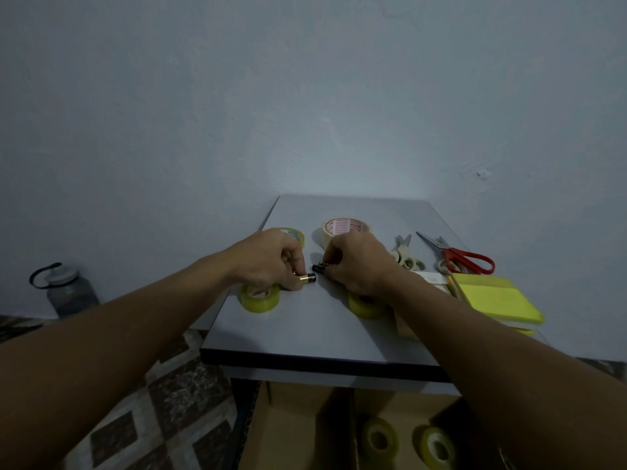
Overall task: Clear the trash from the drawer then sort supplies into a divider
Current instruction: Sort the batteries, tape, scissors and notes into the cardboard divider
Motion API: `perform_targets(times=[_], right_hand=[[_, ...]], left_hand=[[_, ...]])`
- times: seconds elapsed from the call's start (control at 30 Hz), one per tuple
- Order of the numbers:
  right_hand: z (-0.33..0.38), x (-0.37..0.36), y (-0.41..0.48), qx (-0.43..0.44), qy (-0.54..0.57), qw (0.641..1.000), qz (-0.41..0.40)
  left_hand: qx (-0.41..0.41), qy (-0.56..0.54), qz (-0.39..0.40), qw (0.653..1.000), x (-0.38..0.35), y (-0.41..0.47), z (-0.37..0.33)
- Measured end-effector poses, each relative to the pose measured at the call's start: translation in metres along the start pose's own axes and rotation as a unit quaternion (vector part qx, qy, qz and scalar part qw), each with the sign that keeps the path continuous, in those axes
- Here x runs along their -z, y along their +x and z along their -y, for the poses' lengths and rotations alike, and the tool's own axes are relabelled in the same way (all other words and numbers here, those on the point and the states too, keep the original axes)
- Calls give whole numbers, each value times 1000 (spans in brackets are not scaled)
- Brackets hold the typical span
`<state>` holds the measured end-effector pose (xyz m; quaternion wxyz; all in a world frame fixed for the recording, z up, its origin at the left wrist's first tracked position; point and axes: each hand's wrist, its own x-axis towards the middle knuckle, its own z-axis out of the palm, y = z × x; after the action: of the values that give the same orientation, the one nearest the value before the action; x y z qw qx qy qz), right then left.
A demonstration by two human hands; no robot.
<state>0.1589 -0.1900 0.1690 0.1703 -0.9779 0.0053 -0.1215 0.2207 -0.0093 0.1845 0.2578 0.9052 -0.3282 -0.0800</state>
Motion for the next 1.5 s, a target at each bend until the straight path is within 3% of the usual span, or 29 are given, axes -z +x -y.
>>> perform_targets(times=[0.53, 0.83, 1.03, 1.27, 1.5], right_hand=[[1, 2, -2, 13, -6, 1000, -13], [-1, 26, -12, -7, 70, 995, -73], [-1, 45, -30, -6, 68, 993, -100], [3, 67, -63, -25, 139, 979, -146], [18, 77, -125, -33, 204, 966, -157]], left_hand=[[-75, 72, -77, 992, -3, -8, 4], [-127, 144, -54, 980, -2, -15, -8], [-143, 173, -86, 971, -9, -21, -16], [-112, 40, -162, 980, 1, -49, -32], [-36, -204, -200, 958, -4, -127, -51]])
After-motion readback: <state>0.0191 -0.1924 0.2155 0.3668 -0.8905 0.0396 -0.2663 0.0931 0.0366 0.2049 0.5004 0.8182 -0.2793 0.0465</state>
